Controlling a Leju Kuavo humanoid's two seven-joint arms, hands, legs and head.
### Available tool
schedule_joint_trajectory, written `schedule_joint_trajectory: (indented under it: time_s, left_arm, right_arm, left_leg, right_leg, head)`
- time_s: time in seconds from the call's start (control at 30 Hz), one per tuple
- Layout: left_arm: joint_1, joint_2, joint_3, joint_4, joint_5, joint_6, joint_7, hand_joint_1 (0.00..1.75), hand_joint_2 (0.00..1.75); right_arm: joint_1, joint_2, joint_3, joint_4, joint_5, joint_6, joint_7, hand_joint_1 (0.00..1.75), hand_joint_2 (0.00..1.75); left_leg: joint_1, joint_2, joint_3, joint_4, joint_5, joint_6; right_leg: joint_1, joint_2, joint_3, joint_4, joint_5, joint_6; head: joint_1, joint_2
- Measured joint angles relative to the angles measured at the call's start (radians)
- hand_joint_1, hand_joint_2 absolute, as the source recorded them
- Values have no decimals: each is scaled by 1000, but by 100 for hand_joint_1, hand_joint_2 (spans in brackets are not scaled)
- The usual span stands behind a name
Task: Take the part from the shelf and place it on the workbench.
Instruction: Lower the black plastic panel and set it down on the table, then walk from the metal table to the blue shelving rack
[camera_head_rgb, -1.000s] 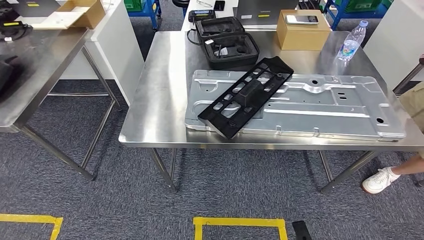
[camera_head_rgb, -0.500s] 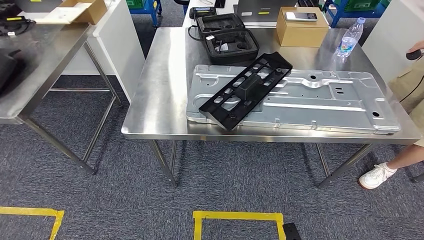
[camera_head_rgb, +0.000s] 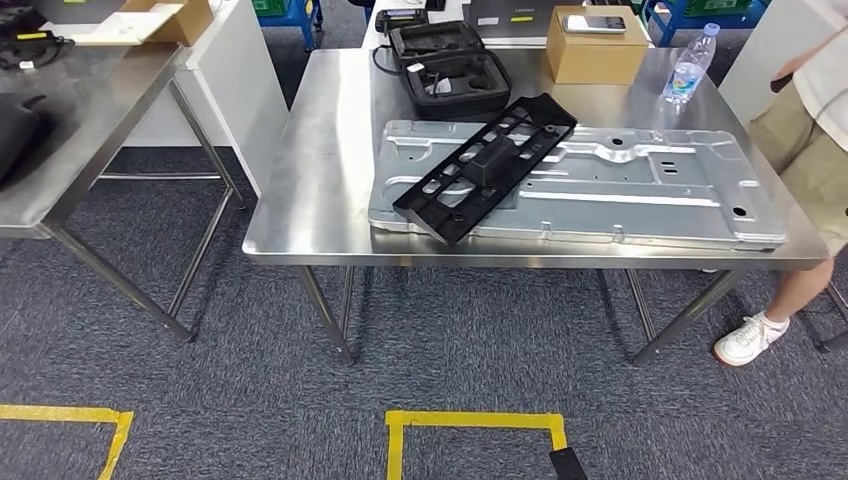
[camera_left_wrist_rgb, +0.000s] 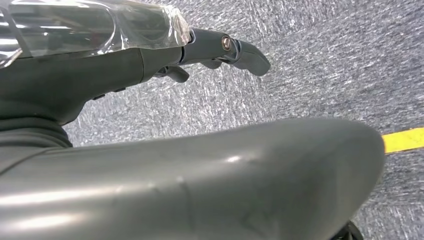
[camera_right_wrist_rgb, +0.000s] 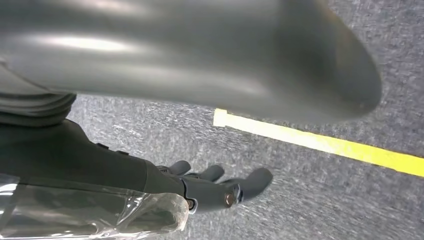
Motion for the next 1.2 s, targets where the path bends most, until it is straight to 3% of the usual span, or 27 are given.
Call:
schedule_joint_trajectory:
  time_s: [0.07, 0.13, 0.2, 0.23, 0.27, 0.37, 0.4, 0.43, 0.53, 0.6, 0.67, 0.7, 0.73, 0.77, 0.8, 0.87, 0.93, 1.03, 1.07, 1.13, 1.2]
  left_arm:
    - [2, 1, 0, 0, 2, 2, -4, 0, 0]
    - [2, 2, 0, 0, 5, 5, -11, 0, 0]
    - [3, 2, 0, 0, 11, 10, -17, 0, 0]
    - [3, 2, 0, 0, 14, 13, -20, 0, 0]
    - [4, 3, 1, 0, 18, 17, -23, 0, 0]
    - [1, 5, 2, 0, 22, 23, -28, 0, 0]
    - [-1, 5, 2, 0, 22, 24, -27, 0, 0]
    - [-2, 5, 2, 0, 23, 24, -22, 0, 0]
    - [1, 5, 2, 0, 27, 23, -1, 0, 0]
    - [0, 6, 2, 0, 27, 22, 8, 0, 0]
    - [-1, 7, 2, 0, 26, 21, 15, 0, 0]
    - [-1, 8, 2, 0, 25, 20, 19, 0, 0]
    - [0, 8, 2, 0, 24, 19, 22, 0, 0]
    - [0, 8, 2, 0, 23, 18, 23, 0, 0]
    - [1, 8, 2, 0, 23, 17, 24, 0, 0]
    - [0, 9, 2, 0, 23, 18, 21, 0, 0]
    - [-1, 11, 2, 0, 23, 20, 15, 0, 0]
    - [-1, 14, 2, 0, 23, 23, 7, 0, 0]
    - [0, 15, 2, 0, 22, 23, 5, 0, 0]
    - [1, 17, 2, 0, 22, 23, 3, 0, 0]
    - [1, 18, 2, 0, 22, 24, 3, 0, 0]
  right_arm:
    - [-1, 3, 4, 1, 3, 0, -1, 0, 0]
    - [-3, 5, 8, 1, 7, 2, 0, 0, 0]
    - [-3, 6, 12, 2, 10, 8, 4, 0, 0]
    - [-3, 6, 15, 3, 12, 11, 9, 0, 0]
    - [-2, 8, 17, 4, 14, 14, 13, 0, 0]
    - [-3, 11, 23, 4, 18, 18, 18, 0, 0]
    - [-3, 12, 24, 4, 18, 18, 16, 0, 0]
    - [-4, 12, 25, 4, 18, 18, 14, 0, 0]
    - [-3, 14, 30, 4, 18, 17, 4, 0, 0]
    - [-3, 15, 36, 4, 19, 17, -2, 0, 0]
    - [-2, 16, 40, 4, 21, 15, -6, 0, 0]
    - [-2, 17, 41, 4, 21, 15, -7, 0, 0]
    - [-2, 18, 41, 4, 21, 14, -8, 0, 0]
    - [-1, 18, 42, 4, 22, 14, -8, 0, 0]
    - [-1, 19, 43, 4, 23, 15, -8, 0, 0]
    - [-4, 21, 47, 4, 27, 19, -6, 0, 0]
    - [-7, 23, 51, 4, 29, 25, -3, 0, 0]
    - [-4, 25, 58, 4, 30, 32, 9, 0, 0]
    - [-4, 26, 60, 5, 30, 33, 12, 0, 0]
    - [-6, 28, 63, 5, 30, 34, 16, 0, 0]
    - [-6, 28, 65, 5, 29, 33, 17, 0, 0]
  left_leg:
    - [6, -1, -18, 37, -31, -10]
    - [11, -2, -64, 153, -109, -20]
    - [14, -2, -107, 281, -171, -25]
    - [14, -2, -109, 304, -177, -26]
    - [14, -2, -90, 284, -164, -24]
    - [10, -3, 39, 66, -83, -12]
    - [7, -4, 66, 13, -69, -7]
    - [4, -5, 77, -14, -63, -3]
    - [3, -4, 68, -22, -50, 9]
    - [7, -2, 58, -28, -33, 20]
    - [6, -1, 44, -28, -21, 28]
    - [5, 0, 37, -27, -16, 29]
    - [4, 0, 30, -27, -11, 29]
    - [4, 0, 24, -26, -6, 27]
    - [4, 0, 19, -25, -1, 25]
    - [2, 0, 9, -19, 6, 19]
    - [-1, 0, -2, -9, 12, 10]
    - [2, 0, -14, -1, 19, -6]
    - [5, -1, -22, 13, 6, -11]
    - [11, -2, -59, 100, -62, -21]
    - [14, -3, -107, 239, -145, -29]
  right_leg:
    - [0, -1, -10, -1, 10, -16]
    - [1, -3, -23, -2, 21, -29]
    - [3, -3, -36, -2, 30, -34]
    - [4, -3, -41, -1, 35, -33]
    - [4, -3, -46, -1, 39, -33]
    - [6, -2, -55, -1, 50, -25]
    - [7, -2, -58, 0, 54, -20]
    - [7, -3, -60, 1, 58, -15]
    - [6, -2, -69, 4, 63, 2]
    - [4, -1, -93, 60, 16, 8]
    - [2, -1, -143, 195, -72, 12]
    - [2, -1, -163, 260, -105, 14]
    - [2, -2, -169, 296, -118, 15]
    - [1, -2, -156, 291, -111, 16]
    - [1, -2, -121, 244, -89, 16]
    - [1, -2, -23, 88, -38, 14]
    - [3, -1, 26, -4, -16, 5]
    - [8, -2, 17, -11, -5, -17]
    - [8, -2, 12, -12, 2, -24]
    - [6, -4, -4, -14, 16, -38]
    - [7, -3, -22, -14, 29, -42]
  head:
    - [-1, 0]
    - [-3, 0]
    - [-4, 0]
    - [-4, 0]
    - [-4, 0]
    - [-4, 0]
    - [-4, 0]
    - [-4, 0]
    - [-4, 0]
    - [-1, 0]
    - [2, 0]
    - [3, 0]
    - [3, 0]
    - [3, 0]
    - [3, 0]
    - [3, 0]
    - [1, 0]
    - [-1, 0]
    - [-2, 0]
    - [-4, 0]
    - [-6, 0]
